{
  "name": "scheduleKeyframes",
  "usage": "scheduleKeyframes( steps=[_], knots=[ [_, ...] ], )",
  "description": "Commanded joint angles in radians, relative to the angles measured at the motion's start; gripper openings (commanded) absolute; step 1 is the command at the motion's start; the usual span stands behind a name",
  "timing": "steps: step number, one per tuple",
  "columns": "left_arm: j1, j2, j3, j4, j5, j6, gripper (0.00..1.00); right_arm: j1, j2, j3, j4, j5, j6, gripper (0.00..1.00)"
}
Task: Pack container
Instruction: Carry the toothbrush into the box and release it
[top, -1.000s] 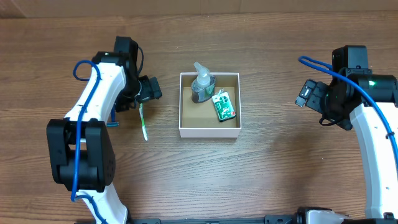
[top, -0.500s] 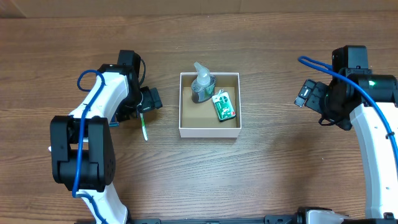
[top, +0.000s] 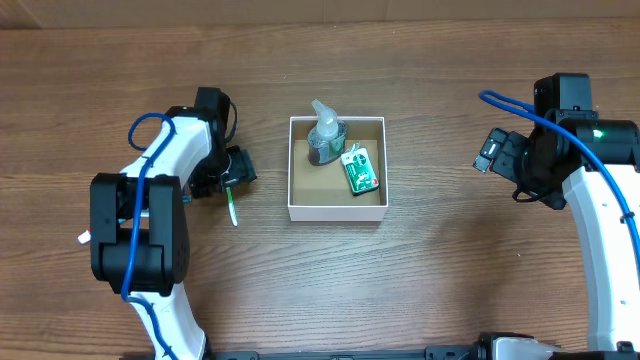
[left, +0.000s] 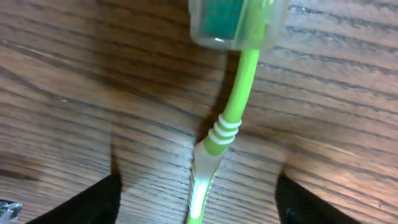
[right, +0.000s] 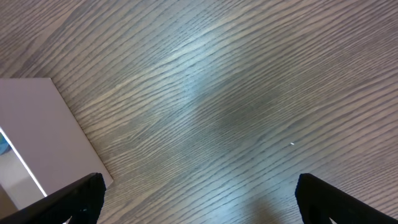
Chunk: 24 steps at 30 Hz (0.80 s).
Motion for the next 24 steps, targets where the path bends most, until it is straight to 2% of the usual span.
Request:
scheduleKeyframes(
  steps=[1,2,3,4,8,14,17,24],
  knots=[
    [-0.002,0.073,-0.01,0.018,0.035,0.009,0.54,-0.003,0.0,0.0,0.0,-0.002,-0.004,1.0],
    [-0.002,0.073,-0.006,0.018,0.035,0.009,0.45,-0.003,0.0,0.0,0.001,-0.002,-0.004,1.0],
    [-0.002,0.073,0.004,0.016,0.042,0.009,0.3,-0.003,0.0,0.0,0.001,-0.002,-0.004,1.0],
    [-0.002,0.073,0.013,0.011,0.046,0.009,0.27,-0.003,0.0,0.0,0.001,-0.002,-0.004,1.0],
    [-0.002,0.073,0.058,-0.013,0.046,0.01,0.19,-0.003,0.0,0.0,0.002,-0.002,-0.004,1.0],
    [-0.002,0.073,0.148,-0.06,0.045,0.01,0.13,-0.003,0.0,0.0,0.005,-0.002,-0.004,1.0],
    [-0.002,0.073,0.197,-0.096,0.037,0.01,0.04,-0.003,0.0,0.0,0.005,-0.002,-0.004,1.0],
    [-0.002,0.072,0.308,-0.204,0.019,0.01,0.04,-0.003,0.0,0.0,0.008,-0.002,-0.004,1.0]
  ],
)
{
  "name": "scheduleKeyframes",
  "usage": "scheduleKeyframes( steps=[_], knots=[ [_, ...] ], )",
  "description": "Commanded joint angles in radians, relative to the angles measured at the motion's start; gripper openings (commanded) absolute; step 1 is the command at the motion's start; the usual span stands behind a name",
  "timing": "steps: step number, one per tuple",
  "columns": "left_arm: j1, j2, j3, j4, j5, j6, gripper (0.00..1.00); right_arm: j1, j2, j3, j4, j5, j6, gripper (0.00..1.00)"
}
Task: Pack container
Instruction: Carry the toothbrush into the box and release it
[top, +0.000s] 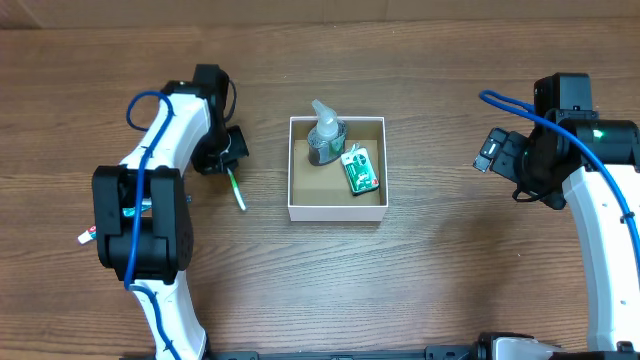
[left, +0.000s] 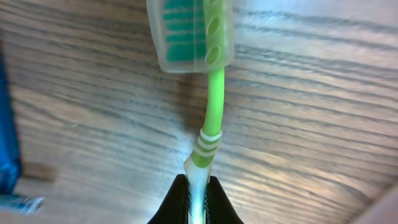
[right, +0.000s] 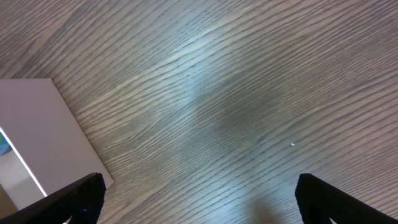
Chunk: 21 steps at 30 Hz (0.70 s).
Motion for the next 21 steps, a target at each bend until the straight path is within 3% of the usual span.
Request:
scheduleKeyframes(
  steps=[1,7,13,17,21],
  knots=[
    [-0.003,0.006,0.095,-0.06,-0.004,0.009,0.04,-0.003,0.0,0.0,0.006,-0.002,-0.004,1.0],
    [-0.059,-0.054,0.222,-0.13,-0.03,0.063,0.04,-0.011,0.0,0.0,0.018,-0.002,0.023,1.0],
    [-0.221,-0.235,0.241,-0.091,-0.177,0.146,0.04,-0.053,0.0,0.0,0.024,-0.011,0.027,1.0],
    [-0.35,-0.339,0.241,-0.048,-0.22,0.301,0.04,-0.056,0.0,0.0,0.024,-0.01,0.027,1.0],
    [-0.475,-0.372,0.241,-0.043,-0.202,0.575,0.04,-0.056,0.0,0.0,0.024,-0.01,0.027,1.0]
  ],
)
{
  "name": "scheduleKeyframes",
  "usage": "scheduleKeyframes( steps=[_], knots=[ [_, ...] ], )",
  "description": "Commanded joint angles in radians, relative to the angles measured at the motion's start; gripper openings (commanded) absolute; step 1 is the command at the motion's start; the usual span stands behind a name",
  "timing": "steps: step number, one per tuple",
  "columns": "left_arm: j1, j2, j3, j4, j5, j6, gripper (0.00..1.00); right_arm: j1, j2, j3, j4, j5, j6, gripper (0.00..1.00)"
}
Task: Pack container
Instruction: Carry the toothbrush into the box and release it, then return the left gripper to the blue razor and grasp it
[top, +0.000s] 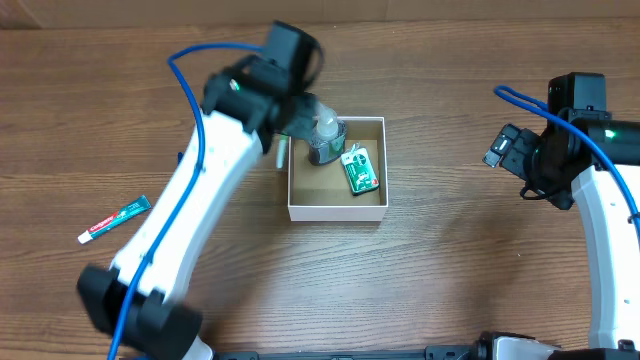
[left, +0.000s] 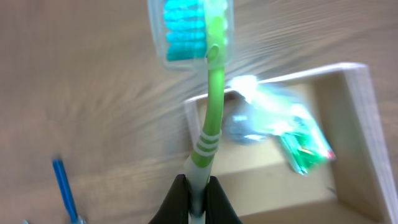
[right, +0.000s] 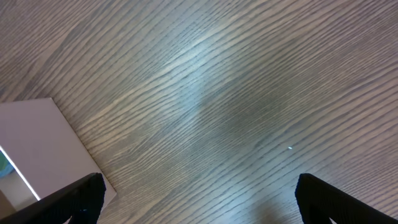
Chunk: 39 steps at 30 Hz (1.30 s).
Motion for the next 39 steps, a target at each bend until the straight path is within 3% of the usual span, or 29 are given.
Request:
scheduleKeyframes(
  steps=[1,5,10,18,21,23,24,28,31,34,37,39],
  knots=[
    [-0.097,-0.022,0.011,-0.011,-0.002,0.359,0.04,-0.003,0.0,0.0,0.005,-0.002,0.007,1.0],
    [-0.153,0.023,-0.034,-0.008,0.031,0.523,0.04,-0.003,0.0,0.0,0.006,-0.001,0.006,1.0],
    [-0.154,0.125,-0.049,-0.04,0.105,0.508,0.04,-0.003,0.0,0.0,0.005,-0.001,0.006,1.0],
    [-0.156,0.239,-0.052,-0.054,0.108,0.482,0.05,-0.003,0.0,0.0,0.005,-0.001,0.006,1.0],
    [-0.157,0.254,-0.052,-0.054,0.108,0.471,0.16,-0.003,0.0,0.0,0.005,-0.001,0.003,1.0],
    [-0.158,0.242,-0.049,-0.053,0.091,0.444,0.48,-0.003,0.0,0.0,0.005,-0.001,0.003,1.0],
    [-0.158,0.232,-0.045,-0.056,0.085,0.431,0.55,-0.003,0.0,0.0,0.005,-0.001,0.003,1.0],
    [-0.163,0.16,-0.023,-0.071,0.058,0.388,0.71,-0.003,0.0,0.0,0.005,0.0,0.003,1.0],
    [-0.163,0.069,-0.021,-0.08,0.01,0.312,0.75,-0.003,0.0,0.0,0.005,0.0,-0.001,1.0],
    [-0.144,-0.031,-0.021,-0.111,-0.08,0.165,0.78,-0.003,0.0,0.0,0.005,0.0,-0.001,1.0],
    [-0.08,-0.126,-0.021,-0.163,-0.176,-0.019,1.0,-0.003,0.0,0.0,0.008,0.0,-0.003,1.0],
    [-0.002,-0.176,-0.021,-0.201,-0.192,-0.104,1.0,-0.003,0.0,0.0,0.009,-0.001,-0.016,1.0]
  ],
)
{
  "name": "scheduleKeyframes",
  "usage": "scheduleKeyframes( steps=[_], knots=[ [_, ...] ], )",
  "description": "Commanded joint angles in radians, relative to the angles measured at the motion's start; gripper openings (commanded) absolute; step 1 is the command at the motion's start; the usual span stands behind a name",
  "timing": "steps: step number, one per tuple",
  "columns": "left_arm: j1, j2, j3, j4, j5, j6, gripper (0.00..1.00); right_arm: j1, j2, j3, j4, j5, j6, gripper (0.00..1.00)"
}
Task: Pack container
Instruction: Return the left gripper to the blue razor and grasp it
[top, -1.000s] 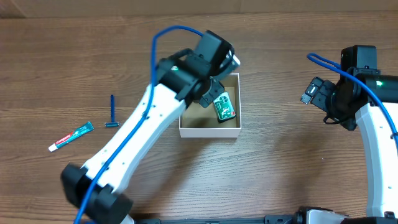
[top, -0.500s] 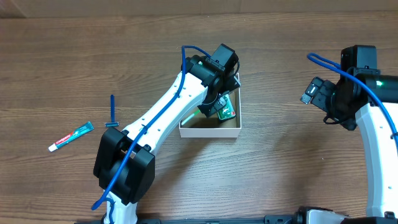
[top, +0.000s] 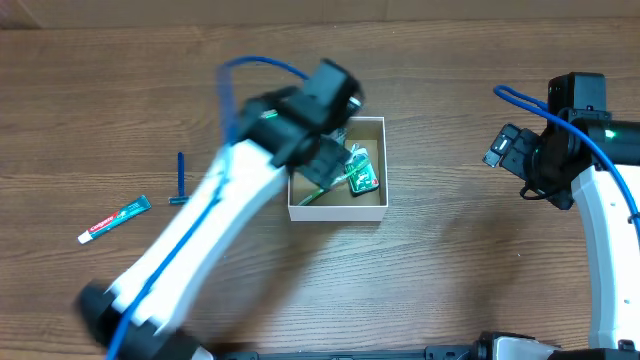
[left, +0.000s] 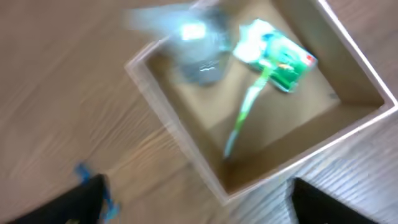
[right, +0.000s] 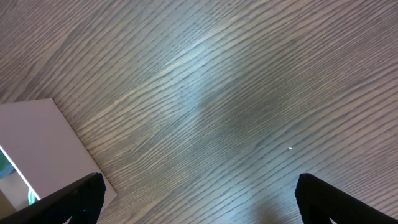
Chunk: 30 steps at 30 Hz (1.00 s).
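Note:
The white cardboard box stands mid-table. In the left wrist view a green toothbrush lies loose on the floor of the box, beside a green packet and a blurred clear pump bottle. My left gripper hovers open above the box's near-left corner, nothing between its fingers. My right gripper is open over bare wood right of the box, empty.
A blue razor and a toothpaste tube lie on the wooden table left of the box. The left arm stretches diagonally across the table's left half. The box's corner shows at the right wrist view's left edge.
My left gripper has opened and let go of the green toothbrush, which now lies inside the box. The gripper sits over the box's left part. The right arm has not moved.
My left gripper stood open around the toothbrush handle on the table left of the box. Then it was shut on the handle. Then it held the brush up beside the box's left wall. Now the brush lies in the box and the gripper is open.

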Motion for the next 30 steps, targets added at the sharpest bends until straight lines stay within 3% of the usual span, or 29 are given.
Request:
scheduleKeyframes(
  steps=[1,7,12,20,30],
  knots=[
    [0.164,-0.124,0.024,-0.063,-0.12,-0.29,1.0,-0.003,0.0,0.0,0.006,-0.001,-0.017,1.0],
    [0.496,-0.122,0.003,-0.104,-0.002,-0.333,1.0,-0.003,0.0,0.0,0.007,-0.001,-0.017,1.0],
    [0.665,-0.048,-0.108,-0.029,0.082,-0.332,1.0,-0.003,0.0,0.0,0.005,-0.002,-0.017,1.0],
    [0.72,0.129,-0.333,0.188,0.151,-0.263,1.0,-0.003,0.0,0.0,0.005,-0.002,-0.018,1.0],
    [0.721,0.368,-0.348,0.325,0.195,-0.238,1.0,-0.003,0.0,0.0,0.005,-0.001,-0.025,1.0]
  ],
)
